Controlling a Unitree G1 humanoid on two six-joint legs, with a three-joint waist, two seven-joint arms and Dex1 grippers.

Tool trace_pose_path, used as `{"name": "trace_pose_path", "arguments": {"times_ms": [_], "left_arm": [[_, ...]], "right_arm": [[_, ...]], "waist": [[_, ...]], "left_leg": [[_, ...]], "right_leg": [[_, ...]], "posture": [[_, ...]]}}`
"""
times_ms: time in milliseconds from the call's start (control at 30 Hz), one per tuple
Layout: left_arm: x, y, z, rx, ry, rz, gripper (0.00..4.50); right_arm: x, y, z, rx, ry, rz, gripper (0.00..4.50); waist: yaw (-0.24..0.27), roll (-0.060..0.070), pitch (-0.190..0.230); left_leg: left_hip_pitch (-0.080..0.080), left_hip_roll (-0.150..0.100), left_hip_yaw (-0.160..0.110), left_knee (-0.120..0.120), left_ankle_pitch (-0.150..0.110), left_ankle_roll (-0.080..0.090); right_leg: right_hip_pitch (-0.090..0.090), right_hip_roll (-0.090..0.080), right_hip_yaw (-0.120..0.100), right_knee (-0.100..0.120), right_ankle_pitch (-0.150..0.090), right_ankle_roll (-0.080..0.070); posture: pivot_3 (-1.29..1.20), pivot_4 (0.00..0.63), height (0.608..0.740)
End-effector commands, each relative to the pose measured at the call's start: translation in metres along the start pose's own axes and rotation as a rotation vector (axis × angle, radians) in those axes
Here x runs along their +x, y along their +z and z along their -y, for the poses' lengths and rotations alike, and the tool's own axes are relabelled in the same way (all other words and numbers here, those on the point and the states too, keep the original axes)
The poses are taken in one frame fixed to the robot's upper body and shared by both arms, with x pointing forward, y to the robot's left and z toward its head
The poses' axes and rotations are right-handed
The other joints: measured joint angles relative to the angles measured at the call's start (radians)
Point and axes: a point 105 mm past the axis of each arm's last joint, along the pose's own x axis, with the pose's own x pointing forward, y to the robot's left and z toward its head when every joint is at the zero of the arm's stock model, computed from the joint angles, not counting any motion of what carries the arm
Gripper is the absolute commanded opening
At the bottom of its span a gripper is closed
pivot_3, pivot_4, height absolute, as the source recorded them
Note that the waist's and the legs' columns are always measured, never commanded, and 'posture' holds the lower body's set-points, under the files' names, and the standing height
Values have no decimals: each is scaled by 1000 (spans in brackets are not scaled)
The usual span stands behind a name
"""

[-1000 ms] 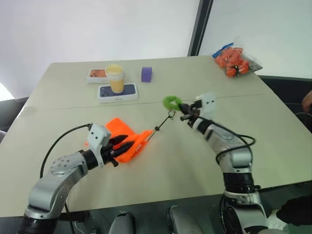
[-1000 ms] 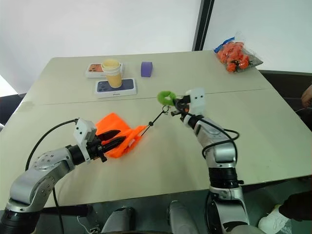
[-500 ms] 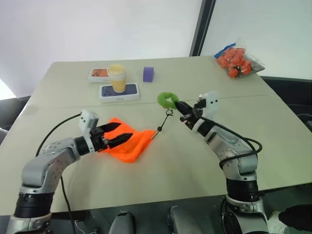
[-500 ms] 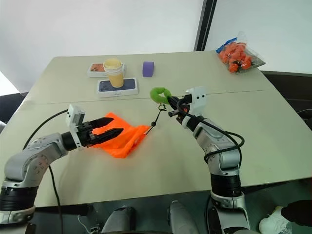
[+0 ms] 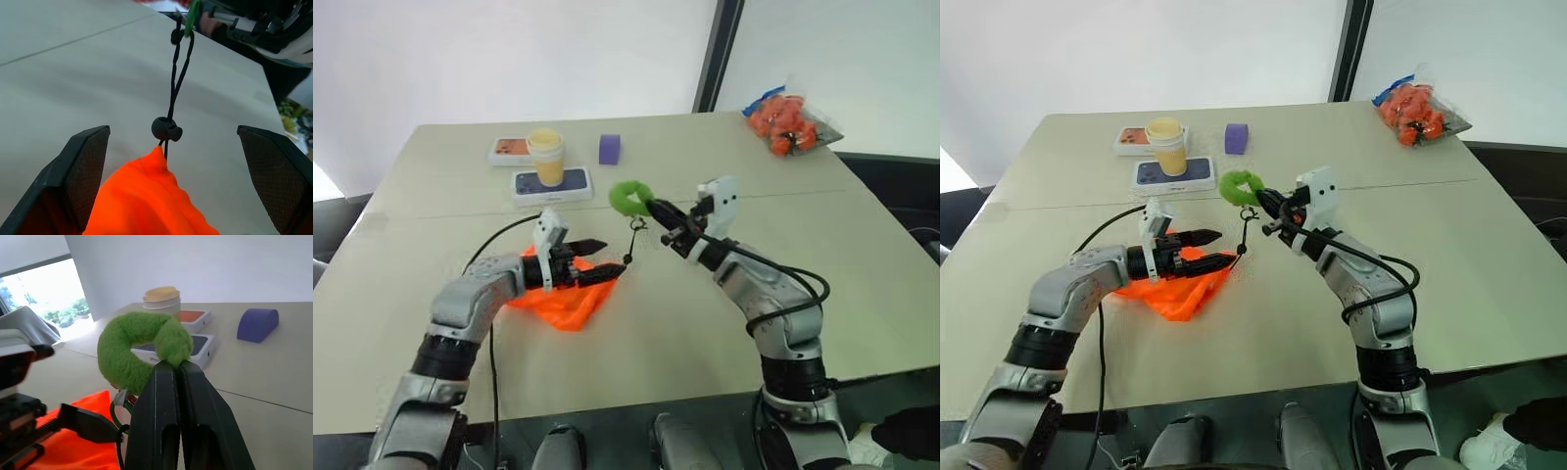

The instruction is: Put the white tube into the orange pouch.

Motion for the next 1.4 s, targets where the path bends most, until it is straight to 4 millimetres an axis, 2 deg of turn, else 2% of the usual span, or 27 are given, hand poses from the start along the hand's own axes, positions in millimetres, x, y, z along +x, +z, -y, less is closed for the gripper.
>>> {"name": "trace_pose_path", "arguments": {"times_ms": [33,367,500,733,933,1400], "left_arm": [[5,6,-3,22,-56,-5,4448],[10,10,-7,58,-112,-32,4448],[9,9,-10,87,-82,-33,4448],[5,6,-6,101,-46,-5,4448],[1,2,-6,60,-10,10,4448],[11,1,-5,-77,-83,-25,4448]], "right_arm": [[2,23,-14,-35,58,82,0],[-1,17,-10,-28,33,73,0],[-1,9,3,-35,-41,50,0],[-5,3,14,0,-88,55,0],[-13,-7,40,18,-204,38,0],[-13,-11,35,40,-184,51,0]], "waist": [[-1,0,0],[0,0,0],[0,0,0],[0,0,0],[0,0,0],[0,0,0]], "left_leg": [[0,0,0,0,0,0],[0,0,-2,0,0,0],[0,0,-3,0,0,0],[0,0,-3,0,0,0],[0,0,-3,1,0,0],[0,0,-4,1,0,0]], "right_leg": [[0,0,-1,0,0,0],[0,0,-2,0,0,0],[1,0,-3,0,0,0],[1,0,-3,1,0,0],[2,0,-3,1,0,0],[2,0,-4,1,0,0]], "posture": [[0,150,723],[0,150,723],[0,150,723],[0,150,723],[0,150,723],[0,150,723]]}}
